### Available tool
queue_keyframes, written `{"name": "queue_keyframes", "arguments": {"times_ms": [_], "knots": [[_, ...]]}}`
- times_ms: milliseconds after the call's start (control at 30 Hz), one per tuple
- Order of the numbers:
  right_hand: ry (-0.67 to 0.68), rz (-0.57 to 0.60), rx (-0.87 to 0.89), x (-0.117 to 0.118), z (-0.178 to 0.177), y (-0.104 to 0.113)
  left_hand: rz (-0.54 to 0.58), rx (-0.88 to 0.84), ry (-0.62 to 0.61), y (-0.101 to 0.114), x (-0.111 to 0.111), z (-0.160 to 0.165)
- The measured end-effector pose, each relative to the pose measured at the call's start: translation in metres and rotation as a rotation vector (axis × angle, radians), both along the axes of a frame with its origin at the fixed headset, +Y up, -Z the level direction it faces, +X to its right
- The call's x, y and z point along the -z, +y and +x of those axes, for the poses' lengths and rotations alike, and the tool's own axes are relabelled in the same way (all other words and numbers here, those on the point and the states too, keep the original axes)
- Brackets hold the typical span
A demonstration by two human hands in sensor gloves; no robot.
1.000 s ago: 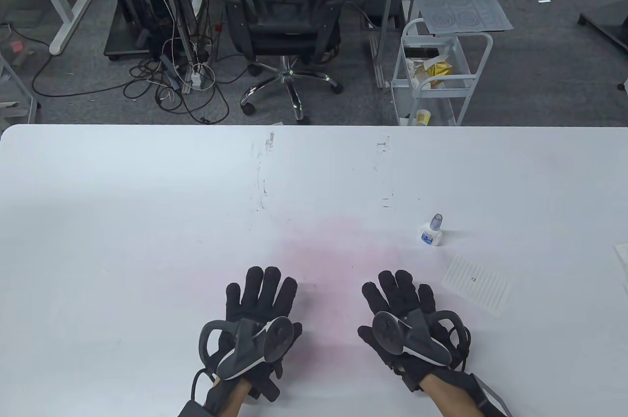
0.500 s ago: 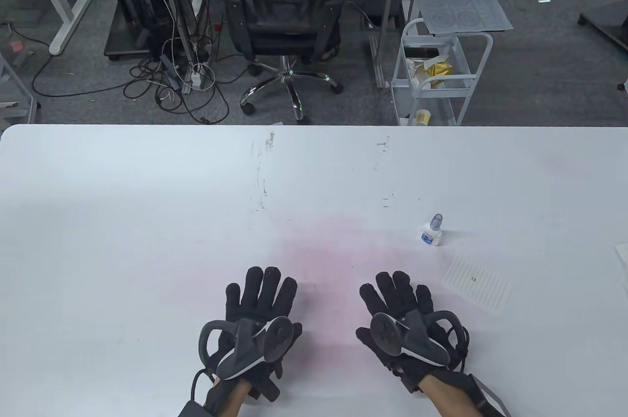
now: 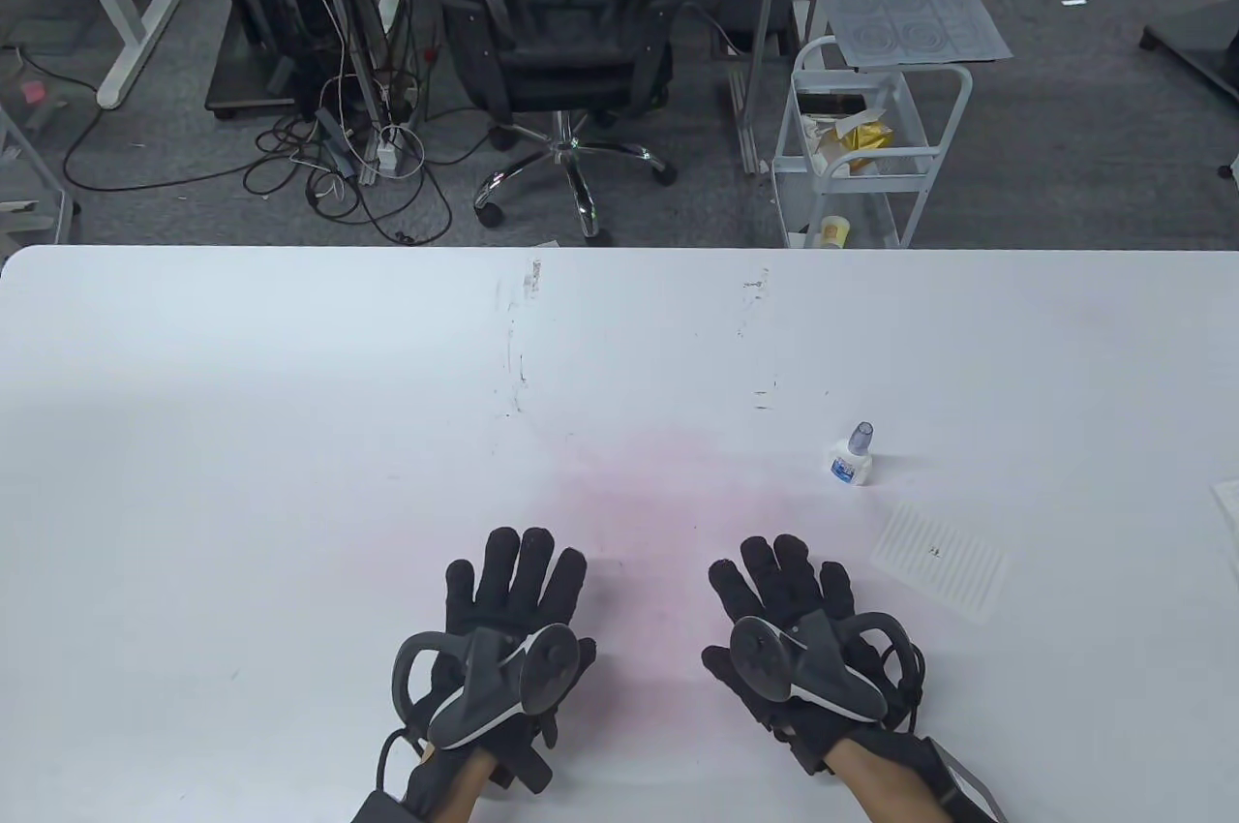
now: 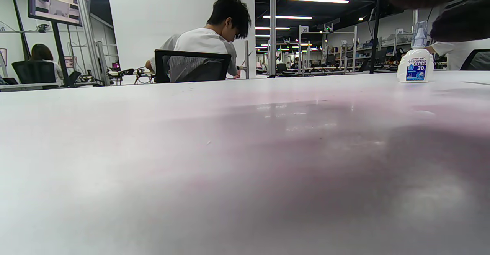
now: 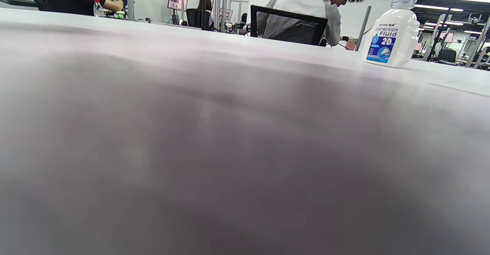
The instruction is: Brush correction fluid to cover black text
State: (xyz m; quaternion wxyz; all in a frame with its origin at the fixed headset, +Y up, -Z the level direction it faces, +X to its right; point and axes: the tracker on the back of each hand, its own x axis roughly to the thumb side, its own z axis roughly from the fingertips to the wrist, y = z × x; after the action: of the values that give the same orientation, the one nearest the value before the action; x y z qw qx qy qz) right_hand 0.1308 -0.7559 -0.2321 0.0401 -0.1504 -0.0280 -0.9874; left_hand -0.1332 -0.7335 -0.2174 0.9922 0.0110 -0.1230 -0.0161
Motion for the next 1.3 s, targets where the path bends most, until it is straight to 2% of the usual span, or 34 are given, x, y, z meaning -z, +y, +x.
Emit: {"name": "queue_keyframes", "arguments": {"times_ms": [200,367,800,1100,1300], "knots": [[-0.026,0.031,0.038,0.001,0.006,0.006,-0.002,0.0,0.001,0.0,0.0,0.0],[-0.083,0.084,0.088,0.003,0.026,0.023,-0.003,-0.001,0.001,0.0,0.0,0.0],[-0.375,0.176,0.21,0.016,0.129,0.048,-0.015,0.005,0.004,-0.001,0.001,0.0],[-0.582,0.165,0.257,0.019,0.191,0.043,-0.018,0.004,0.005,-0.001,0.001,-0.001],[-0.666,0.087,0.262,0.024,0.213,0.026,-0.021,0.005,0.005,-0.002,0.001,-0.001]]}}
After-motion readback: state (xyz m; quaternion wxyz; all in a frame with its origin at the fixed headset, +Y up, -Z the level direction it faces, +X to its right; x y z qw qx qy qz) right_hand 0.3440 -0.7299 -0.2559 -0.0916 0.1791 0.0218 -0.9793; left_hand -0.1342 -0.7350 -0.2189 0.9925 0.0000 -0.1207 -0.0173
